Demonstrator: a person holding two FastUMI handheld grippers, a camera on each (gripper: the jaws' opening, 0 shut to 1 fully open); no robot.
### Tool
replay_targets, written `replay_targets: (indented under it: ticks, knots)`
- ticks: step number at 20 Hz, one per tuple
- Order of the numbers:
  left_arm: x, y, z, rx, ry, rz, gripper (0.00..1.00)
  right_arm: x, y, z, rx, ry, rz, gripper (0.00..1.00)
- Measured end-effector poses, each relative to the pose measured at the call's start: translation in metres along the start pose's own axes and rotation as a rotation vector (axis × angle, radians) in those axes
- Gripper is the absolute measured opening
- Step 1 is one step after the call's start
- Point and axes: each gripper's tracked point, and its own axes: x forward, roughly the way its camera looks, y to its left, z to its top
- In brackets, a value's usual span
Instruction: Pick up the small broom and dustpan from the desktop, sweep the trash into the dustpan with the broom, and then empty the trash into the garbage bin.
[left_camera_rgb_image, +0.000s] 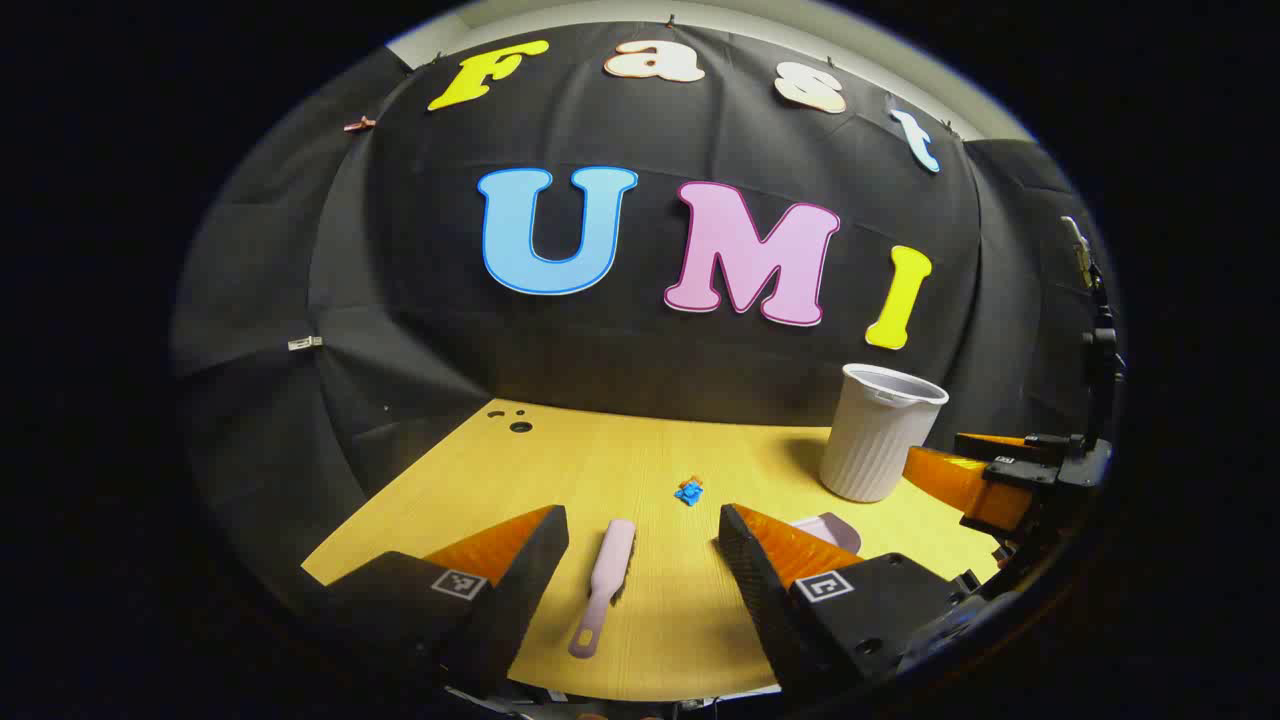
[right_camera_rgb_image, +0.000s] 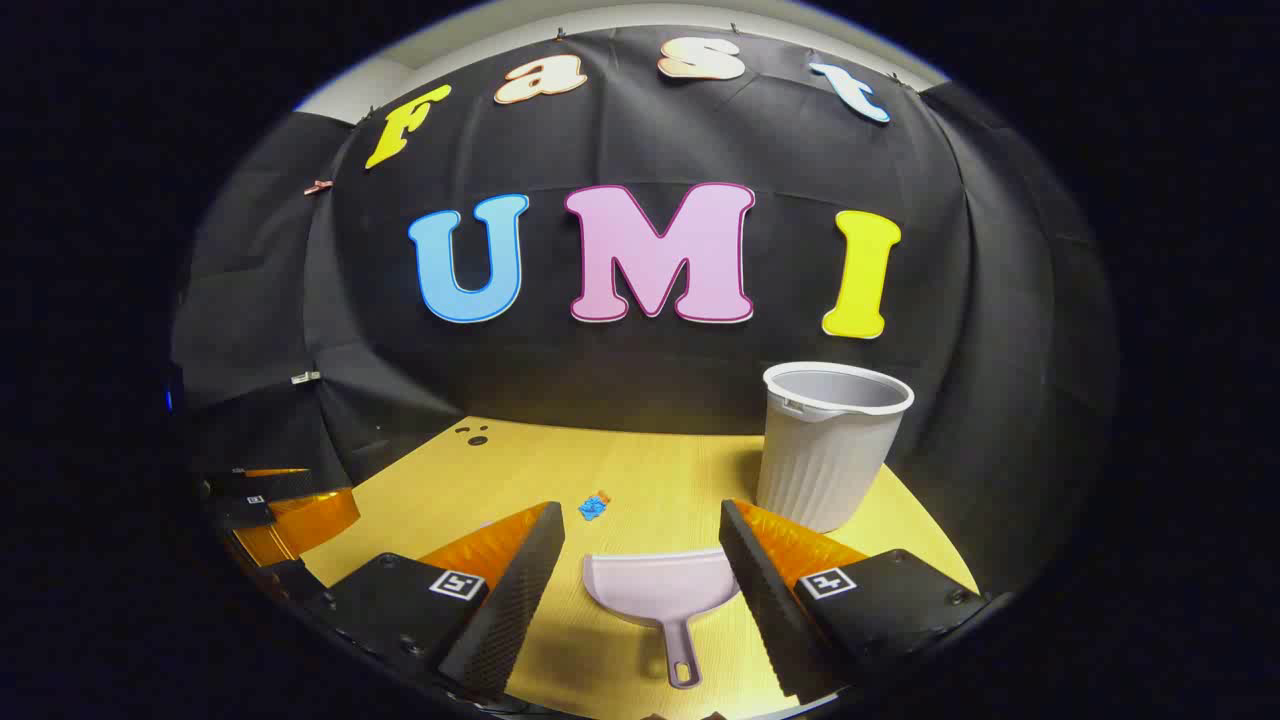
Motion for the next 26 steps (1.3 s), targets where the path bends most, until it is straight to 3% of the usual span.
replay_targets:
  ticks: [5, 16, 19, 26]
  knots:
    - [0.008, 0.008, -0.003, 0.002, 0.014, 0.016, 0.96, 0.008, -0.003, -0.008, 0.013, 0.040, 0.007, 0.98]
    - [0.035, 0.005, -0.011, 0.053, 0.051, -0.044, 0.96, 0.028, -0.010, -0.017, 0.017, 0.096, 0.001, 0.98]
    - [0.053, 0.008, -0.023, 0.049, 0.114, -0.054, 0.96, 0.035, -0.013, -0.022, 0.026, 0.122, -0.001, 0.98]
    - [0.100, 0.025, -0.086, 0.026, 0.381, -0.061, 0.96, 0.048, -0.029, -0.048, 0.051, 0.211, -0.026, 0.98]
